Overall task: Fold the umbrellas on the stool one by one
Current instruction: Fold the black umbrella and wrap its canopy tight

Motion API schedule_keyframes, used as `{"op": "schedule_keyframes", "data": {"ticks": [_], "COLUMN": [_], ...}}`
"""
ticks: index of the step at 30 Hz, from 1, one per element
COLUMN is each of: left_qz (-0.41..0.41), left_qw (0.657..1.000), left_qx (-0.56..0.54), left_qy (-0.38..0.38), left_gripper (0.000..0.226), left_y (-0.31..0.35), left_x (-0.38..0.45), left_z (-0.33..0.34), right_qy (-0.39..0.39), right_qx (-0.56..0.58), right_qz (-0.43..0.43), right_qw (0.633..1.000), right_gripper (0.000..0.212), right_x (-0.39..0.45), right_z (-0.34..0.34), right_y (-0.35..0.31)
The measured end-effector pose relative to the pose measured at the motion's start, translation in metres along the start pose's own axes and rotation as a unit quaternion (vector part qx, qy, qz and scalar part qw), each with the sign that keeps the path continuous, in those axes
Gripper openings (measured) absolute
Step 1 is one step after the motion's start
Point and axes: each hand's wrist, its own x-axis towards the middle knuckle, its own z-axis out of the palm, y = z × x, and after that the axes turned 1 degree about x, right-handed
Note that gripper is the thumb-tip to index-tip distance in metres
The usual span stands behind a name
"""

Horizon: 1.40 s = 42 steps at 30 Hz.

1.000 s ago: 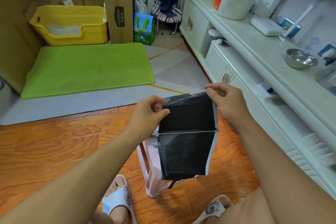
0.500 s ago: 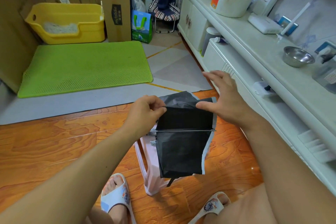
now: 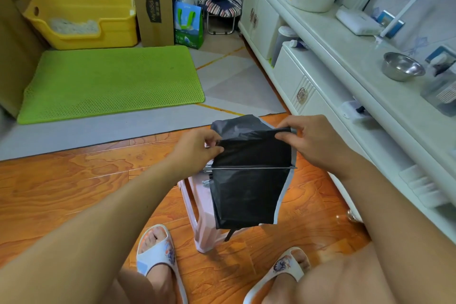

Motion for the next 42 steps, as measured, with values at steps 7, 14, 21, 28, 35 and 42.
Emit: {"op": "schedule_keyframes", "data": {"ticks": [7,14,21,28,35,42], "left_qz": [0.11,0.232,0.292,0.177,0.059,-0.02], "left_qw": [0.985,0.936,0.882,0.837,0.849,0.847], "left_qx": [0.078,0.228,0.326,0.419,0.29,0.18], "left_qy": [-0.112,-0.135,-0.177,-0.305,-0.438,-0.5], "left_gripper": [0.021,0.018,0.016,0.068,0.061,0.041], "left_y": [-0.015,-0.033,-0.044,-0.038,-0.017,-0.016], "left_x": [-0.031,-0.059,-0.074,-0.08,-0.07,-0.056], "left_z": [0.01,0.038,0.052,0.058,0.066,0.061], "right_qy": [-0.064,-0.098,-0.166,-0.357,-0.157,-0.057], "right_qx": [-0.044,-0.221,-0.34,-0.387,-0.144,-0.002], "right_qz": [-0.039,-0.186,-0.214,-0.115,0.068,0.299], "right_qw": [0.996,0.952,0.901,0.843,0.975,0.953], "right_gripper": [0.04,0.013,0.016,0.041,0.018,0.051], "right_x": [-0.056,-0.103,-0.134,-0.11,-0.019,0.095], "right_z": [0.024,0.061,0.121,0.131,0.066,0.078], "right_y": [0.008,0.024,0.046,0.038,0.011,0.042]}}
